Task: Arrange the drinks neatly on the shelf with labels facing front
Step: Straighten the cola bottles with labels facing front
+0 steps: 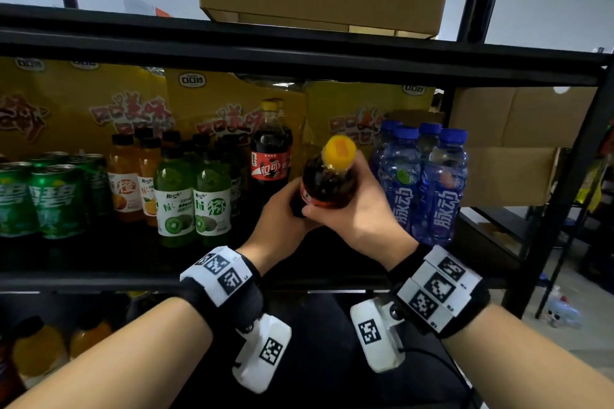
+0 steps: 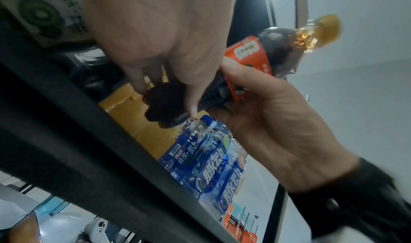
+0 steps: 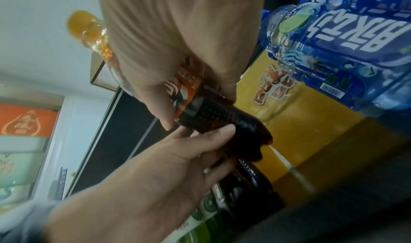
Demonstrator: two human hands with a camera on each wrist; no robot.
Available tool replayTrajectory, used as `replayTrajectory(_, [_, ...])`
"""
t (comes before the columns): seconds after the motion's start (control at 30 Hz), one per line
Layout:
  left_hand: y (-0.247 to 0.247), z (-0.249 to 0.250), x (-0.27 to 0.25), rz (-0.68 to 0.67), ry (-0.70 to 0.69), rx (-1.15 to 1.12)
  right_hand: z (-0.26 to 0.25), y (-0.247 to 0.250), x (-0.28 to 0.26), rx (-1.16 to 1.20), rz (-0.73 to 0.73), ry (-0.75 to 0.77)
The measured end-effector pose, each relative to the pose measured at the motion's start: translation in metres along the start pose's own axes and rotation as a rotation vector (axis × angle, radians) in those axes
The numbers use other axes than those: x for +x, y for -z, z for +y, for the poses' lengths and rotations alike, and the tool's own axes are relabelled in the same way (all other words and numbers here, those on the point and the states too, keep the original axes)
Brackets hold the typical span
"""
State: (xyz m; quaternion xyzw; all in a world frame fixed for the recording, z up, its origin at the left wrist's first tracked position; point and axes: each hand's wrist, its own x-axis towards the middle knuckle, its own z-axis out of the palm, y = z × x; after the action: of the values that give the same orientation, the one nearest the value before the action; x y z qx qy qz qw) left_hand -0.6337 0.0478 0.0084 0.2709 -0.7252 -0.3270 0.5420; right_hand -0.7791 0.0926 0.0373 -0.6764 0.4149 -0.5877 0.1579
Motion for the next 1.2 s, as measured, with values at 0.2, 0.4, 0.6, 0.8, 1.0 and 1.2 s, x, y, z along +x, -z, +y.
replayTrajectory(0.2, [0.002,0.002,0.003,0.054,-0.068,-0.004,0.002,-0.005,-0.007,-0.044,-0.003,0.051])
replayTrajectory(0.4, [0.014,0.005,-0.01,0.208,-0.189,0.261,0.0,0.004,0.031,0.011,0.132,-0.106])
replayTrajectory(0.6, [0.031,0.004,0.007,0.363,-0.055,0.216,0.025,-0.003,0.069,0.004,0.1,-0.359])
replayTrajectory(0.8, [0.032,-0.015,0.013,0.31,0.102,0.181,0.04,-0.013,0.09,-0.085,0.039,-0.374])
replayTrajectory(1.0, [0.033,-0.031,0.017,0.272,0.251,0.151,0.051,-0.011,0.095,-0.156,-0.205,-0.576])
replayTrajectory(1.2, [0.037,-0.038,0.022,0.221,0.312,0.135,0.056,-0.019,0.102,-0.137,-0.278,-0.67])
